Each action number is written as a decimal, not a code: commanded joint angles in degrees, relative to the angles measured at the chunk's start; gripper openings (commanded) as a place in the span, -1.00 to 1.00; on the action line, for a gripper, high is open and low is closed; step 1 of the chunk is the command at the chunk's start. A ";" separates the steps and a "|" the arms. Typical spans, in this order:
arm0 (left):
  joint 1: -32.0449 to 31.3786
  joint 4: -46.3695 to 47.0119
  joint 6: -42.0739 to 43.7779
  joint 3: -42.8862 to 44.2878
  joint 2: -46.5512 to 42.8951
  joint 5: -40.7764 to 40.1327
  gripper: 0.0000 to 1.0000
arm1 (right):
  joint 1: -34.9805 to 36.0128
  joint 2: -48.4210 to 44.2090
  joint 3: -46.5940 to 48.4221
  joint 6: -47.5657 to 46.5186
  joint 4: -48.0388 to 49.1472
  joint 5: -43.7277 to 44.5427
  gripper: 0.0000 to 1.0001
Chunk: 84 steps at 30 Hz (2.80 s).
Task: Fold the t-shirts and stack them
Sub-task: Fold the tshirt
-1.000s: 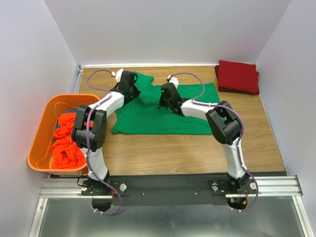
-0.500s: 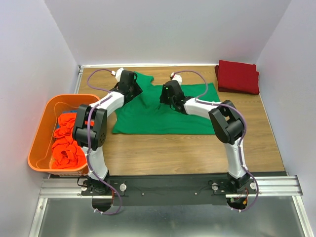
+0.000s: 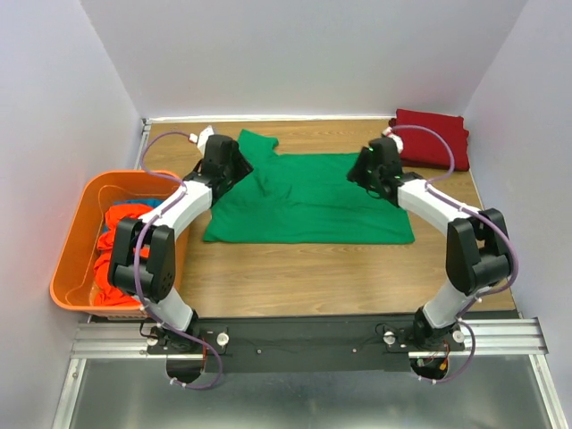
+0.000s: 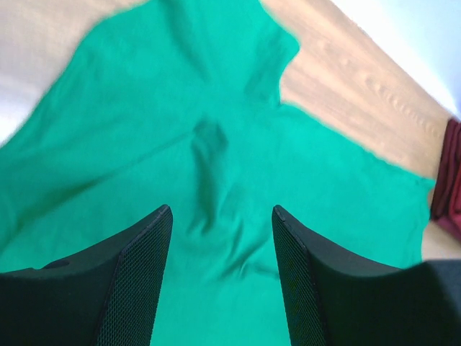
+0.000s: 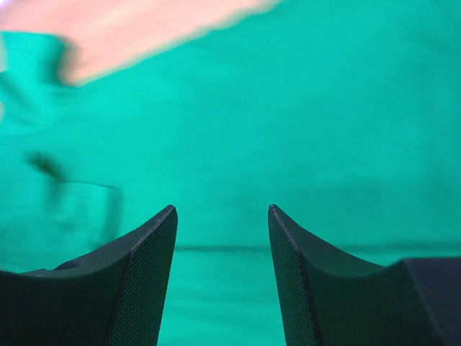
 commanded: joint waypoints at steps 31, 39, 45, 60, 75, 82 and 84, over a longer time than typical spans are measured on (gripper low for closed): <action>-3.76 -4.48 -11.27 -28.57 -11.28 -6.49 0.25 | -12.84 -14.61 -30.72 12.34 -9.48 -1.81 0.17; -8.41 -8.25 -16.37 -34.20 -19.72 -7.98 0.25 | -14.77 -25.34 -36.09 14.81 -15.63 -3.13 0.17; -9.74 -11.60 -19.01 -38.77 -28.77 -9.30 0.25 | -14.86 -30.46 -38.90 16.65 -21.88 -3.48 0.17; -2.65 -6.33 2.16 -4.44 -19.93 -10.72 0.34 | -14.86 -26.62 -17.12 4.09 -18.90 -8.75 0.18; 5.03 -18.34 24.22 51.82 36.24 2.92 0.09 | -14.78 -0.84 4.07 -3.21 -12.03 -12.97 0.17; 5.03 -21.00 27.57 58.78 44.52 3.70 0.06 | -14.77 3.73 6.53 -3.21 -10.98 -14.99 0.17; 5.03 -21.27 27.66 58.52 45.40 3.36 0.04 | -14.86 4.61 6.71 -3.21 -10.89 -15.52 0.17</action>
